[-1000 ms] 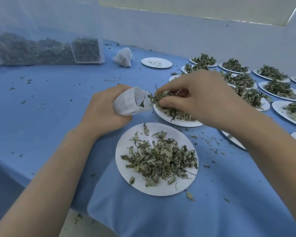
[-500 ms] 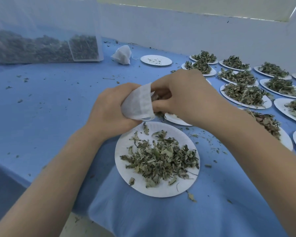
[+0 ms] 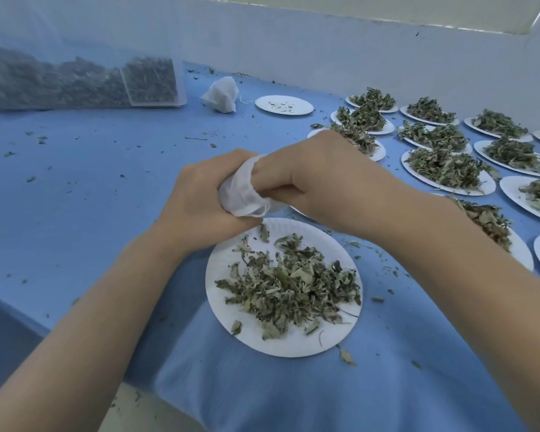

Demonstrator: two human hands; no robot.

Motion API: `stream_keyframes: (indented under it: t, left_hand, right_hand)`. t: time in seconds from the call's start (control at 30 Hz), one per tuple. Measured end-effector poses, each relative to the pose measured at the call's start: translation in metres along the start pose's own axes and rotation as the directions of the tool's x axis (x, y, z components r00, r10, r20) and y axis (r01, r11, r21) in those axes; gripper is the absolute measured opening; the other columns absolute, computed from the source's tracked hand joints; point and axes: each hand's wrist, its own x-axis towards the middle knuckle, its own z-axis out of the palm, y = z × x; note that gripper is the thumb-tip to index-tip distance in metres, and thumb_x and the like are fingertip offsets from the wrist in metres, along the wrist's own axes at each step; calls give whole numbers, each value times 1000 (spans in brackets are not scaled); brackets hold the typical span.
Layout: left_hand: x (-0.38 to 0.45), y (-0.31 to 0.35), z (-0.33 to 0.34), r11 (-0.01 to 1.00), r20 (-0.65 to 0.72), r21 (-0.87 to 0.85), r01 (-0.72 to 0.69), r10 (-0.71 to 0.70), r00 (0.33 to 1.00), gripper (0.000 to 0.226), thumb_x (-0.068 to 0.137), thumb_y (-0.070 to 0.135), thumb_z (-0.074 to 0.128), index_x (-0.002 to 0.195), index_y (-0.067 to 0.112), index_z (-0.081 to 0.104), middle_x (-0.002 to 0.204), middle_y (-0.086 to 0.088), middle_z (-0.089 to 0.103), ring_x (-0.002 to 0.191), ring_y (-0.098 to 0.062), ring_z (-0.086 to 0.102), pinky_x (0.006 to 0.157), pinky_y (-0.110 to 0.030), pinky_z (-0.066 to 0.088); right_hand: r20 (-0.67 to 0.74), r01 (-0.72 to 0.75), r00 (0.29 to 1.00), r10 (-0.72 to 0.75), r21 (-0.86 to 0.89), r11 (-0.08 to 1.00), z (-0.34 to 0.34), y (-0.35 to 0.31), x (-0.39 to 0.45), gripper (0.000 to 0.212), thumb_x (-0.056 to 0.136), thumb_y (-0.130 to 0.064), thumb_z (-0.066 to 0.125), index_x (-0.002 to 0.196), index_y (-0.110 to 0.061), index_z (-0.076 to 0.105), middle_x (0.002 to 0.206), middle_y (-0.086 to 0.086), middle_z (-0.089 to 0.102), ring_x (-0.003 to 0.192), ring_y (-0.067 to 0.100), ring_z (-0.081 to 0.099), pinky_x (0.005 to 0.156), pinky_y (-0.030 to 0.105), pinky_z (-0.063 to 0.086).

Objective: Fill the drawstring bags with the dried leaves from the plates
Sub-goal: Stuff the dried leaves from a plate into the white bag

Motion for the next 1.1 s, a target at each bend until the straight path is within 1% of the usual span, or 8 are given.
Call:
stream_keyframes:
  t: [0.1,0.23,0.4,0.57,0.73,0.87,0.97,1.1]
  left_hand:
    - [0,2,-1,998,24,-35,56,-56,998,50,64,38,56,113,34,48,81,14,63,81,-1,52,70,-17,42]
    - [1,4,-6,993,61,-65,102,-99,993,42,61,34,61,103,35,59,83,21,59,75,-4,55,67,-24,44]
    - [1,12,-7,984,61,-138,115,-108,992,32,57,34,69,83,46,54,72,12,57,67,-11,54,61,-29,45]
    - [0,15,-6,983,65,-158,91,-82,995,40,56,33,70,94,39,57,79,17,65,73,-4,60,65,-21,46]
    - [1,8,-9,993,28,-57,105,-104,994,36,59,33,67,89,46,53,74,17,61,67,-4,55,64,-18,42]
    - [0,0,-12,985,-1,31,170,-170,985,39,63,25,70,90,47,54,83,18,60,69,-3,54,63,-14,41]
    - [0,-1,-13,975,16,51,214,-215,976,38,64,21,67,84,50,52,81,24,59,68,6,52,60,-6,38]
    - [0,-1,-13,972,54,75,221,-225,973,41,61,19,63,78,53,49,73,33,56,66,11,50,59,-3,35]
  right_hand:
    - [18,74,997,-75,38,997,0,7,-2,39,92,-7,51,60,-28,48,60,-6,41,56,13,33,61,30,33]
    - [-2,136,991,-136,68,988,-6,14,-9,17,86,-9,62,100,-14,72,97,-5,71,80,2,45,69,17,35]
    - [-26,153,987,-162,-199,968,4,2,2,24,87,-4,49,95,-10,71,95,1,68,81,17,58,66,23,33]
    - [11,66,998,-65,-84,994,15,1,10,34,88,-3,46,62,-24,47,57,-12,29,52,0,23,47,13,21]
    - [-179,132,979,-100,172,976,0,9,-4,28,83,-10,49,86,-26,72,63,-11,62,63,6,53,62,9,38]
    - [-402,63,908,119,411,909,0,20,-23,31,83,0,53,87,-23,73,81,-17,69,81,1,64,75,12,49]
    - [-204,-135,958,199,293,947,11,24,-25,29,84,-6,47,84,-28,67,82,-8,68,75,10,62,75,24,48]
    - [193,-183,967,164,84,980,30,26,-18,35,94,-21,38,121,-30,59,114,-2,57,97,9,50,88,25,40]
